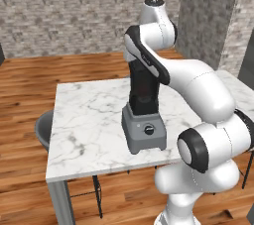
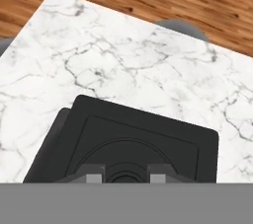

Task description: Open the blender lid, put the apple in the blender, close the lid, and start the blender.

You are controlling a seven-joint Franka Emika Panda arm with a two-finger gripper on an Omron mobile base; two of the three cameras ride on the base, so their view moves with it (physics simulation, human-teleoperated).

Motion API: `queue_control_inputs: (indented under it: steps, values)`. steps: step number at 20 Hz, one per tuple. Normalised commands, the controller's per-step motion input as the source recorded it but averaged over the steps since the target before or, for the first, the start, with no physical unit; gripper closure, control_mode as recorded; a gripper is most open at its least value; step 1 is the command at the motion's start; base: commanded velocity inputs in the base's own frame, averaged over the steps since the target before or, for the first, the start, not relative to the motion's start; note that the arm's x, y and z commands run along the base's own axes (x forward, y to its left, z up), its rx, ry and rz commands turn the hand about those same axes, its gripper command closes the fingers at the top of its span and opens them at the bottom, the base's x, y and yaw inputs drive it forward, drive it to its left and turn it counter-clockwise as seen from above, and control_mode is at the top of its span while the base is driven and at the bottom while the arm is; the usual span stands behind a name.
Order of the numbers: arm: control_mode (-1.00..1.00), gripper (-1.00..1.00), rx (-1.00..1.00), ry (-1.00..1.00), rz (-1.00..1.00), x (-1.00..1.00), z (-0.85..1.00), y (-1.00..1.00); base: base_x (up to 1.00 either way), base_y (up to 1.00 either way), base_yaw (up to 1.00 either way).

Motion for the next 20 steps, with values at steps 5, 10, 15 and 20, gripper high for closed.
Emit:
queue_control_inputs:
  steps: [5, 10, 15, 20]
  values:
    - [-1.0, 1.0, 0.0, 0.03, 0.0, 0.0, 0.0, 0.01, 0.0, 0.0, 0.0]
    - [-1.0, 1.0, 0.0, 0.08, 0.0, 0.0, 0.0, 0.02, 0.0, 0.0, 0.0]
    - [-1.0, 1.0, 0.0, 0.14, 0.0, 0.0, 0.0, 0.03, 0.0, 0.0, 0.0]
    - [-1.0, 1.0, 0.02, 0.09, 0.0, 0.0, 0.0, 0.0, 0.0, 0.0, 0.0]
